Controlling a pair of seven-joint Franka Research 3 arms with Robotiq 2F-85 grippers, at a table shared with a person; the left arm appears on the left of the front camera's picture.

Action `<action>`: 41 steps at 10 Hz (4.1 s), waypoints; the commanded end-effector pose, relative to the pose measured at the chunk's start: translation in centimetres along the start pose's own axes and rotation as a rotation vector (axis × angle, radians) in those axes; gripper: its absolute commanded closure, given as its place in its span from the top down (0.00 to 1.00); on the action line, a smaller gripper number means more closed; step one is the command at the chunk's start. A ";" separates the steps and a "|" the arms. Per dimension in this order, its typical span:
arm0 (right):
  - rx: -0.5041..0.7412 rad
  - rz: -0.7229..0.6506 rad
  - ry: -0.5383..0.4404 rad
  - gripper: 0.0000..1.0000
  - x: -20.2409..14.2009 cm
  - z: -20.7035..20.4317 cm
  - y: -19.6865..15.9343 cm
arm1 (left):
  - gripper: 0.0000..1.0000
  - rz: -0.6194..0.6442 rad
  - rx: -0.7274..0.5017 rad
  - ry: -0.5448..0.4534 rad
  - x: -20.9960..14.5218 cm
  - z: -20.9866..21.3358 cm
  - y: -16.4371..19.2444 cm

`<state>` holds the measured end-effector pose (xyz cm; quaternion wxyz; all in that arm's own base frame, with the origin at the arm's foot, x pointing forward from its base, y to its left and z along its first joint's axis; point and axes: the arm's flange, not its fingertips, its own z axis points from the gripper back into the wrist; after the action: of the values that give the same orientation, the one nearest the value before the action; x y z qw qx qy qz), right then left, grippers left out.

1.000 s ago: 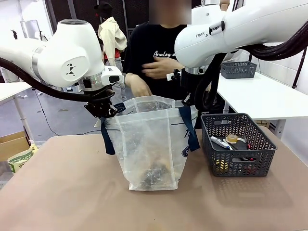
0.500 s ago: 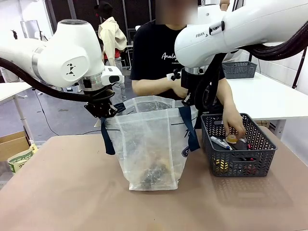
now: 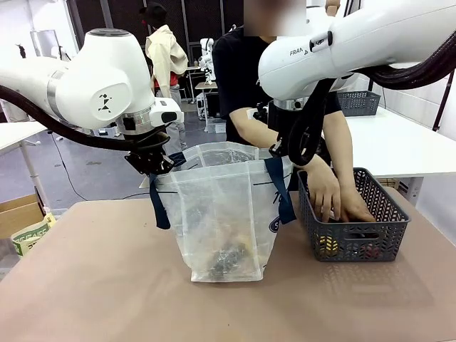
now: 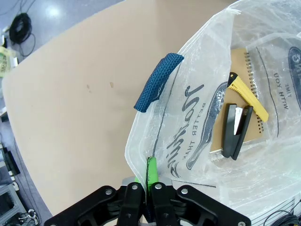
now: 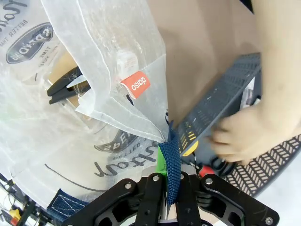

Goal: Transfer purchased items from the store into the shopping bag.
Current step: Move the Reusable shopping bag to the right side of the table.

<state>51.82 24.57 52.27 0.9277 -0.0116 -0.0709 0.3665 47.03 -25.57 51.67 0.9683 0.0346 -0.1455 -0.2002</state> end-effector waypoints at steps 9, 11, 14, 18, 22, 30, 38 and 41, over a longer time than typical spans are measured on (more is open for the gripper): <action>-0.001 -0.005 0.000 0.00 -0.1 0.0 -0.2 | 0.00 0.004 0.002 -0.001 0.0 0.0 0.3; -0.001 -0.005 0.000 0.00 -0.1 0.0 -0.2 | 0.00 0.004 0.002 -0.001 0.0 0.0 0.3; -0.001 -0.005 0.000 0.00 -0.1 0.0 -0.2 | 0.00 0.004 0.002 -0.001 0.0 0.0 0.3; 0.000 0.000 0.000 0.00 0.0 0.0 0.0 | 0.00 0.004 0.002 -0.001 0.0 0.0 0.3; 0.023 0.029 -0.098 0.00 -1.0 0.1 -0.1 | 0.00 0.004 0.002 -0.001 0.0 0.0 0.3; 0.022 0.032 -0.153 0.00 -1.2 0.4 -0.2 | 0.00 0.004 0.002 -0.001 0.0 0.0 0.3; 0.007 0.034 -0.194 0.00 -1.6 0.7 -0.2 | 0.00 0.004 0.002 -0.001 0.0 0.0 0.3; 0.009 0.028 -0.185 0.00 -1.6 0.6 -0.3 | 0.00 0.004 0.002 -0.001 0.0 0.0 0.3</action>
<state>51.24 24.17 53.02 0.9169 0.0173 -0.1424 0.3725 47.05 -25.54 51.65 0.9684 0.0346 -0.1452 -0.2000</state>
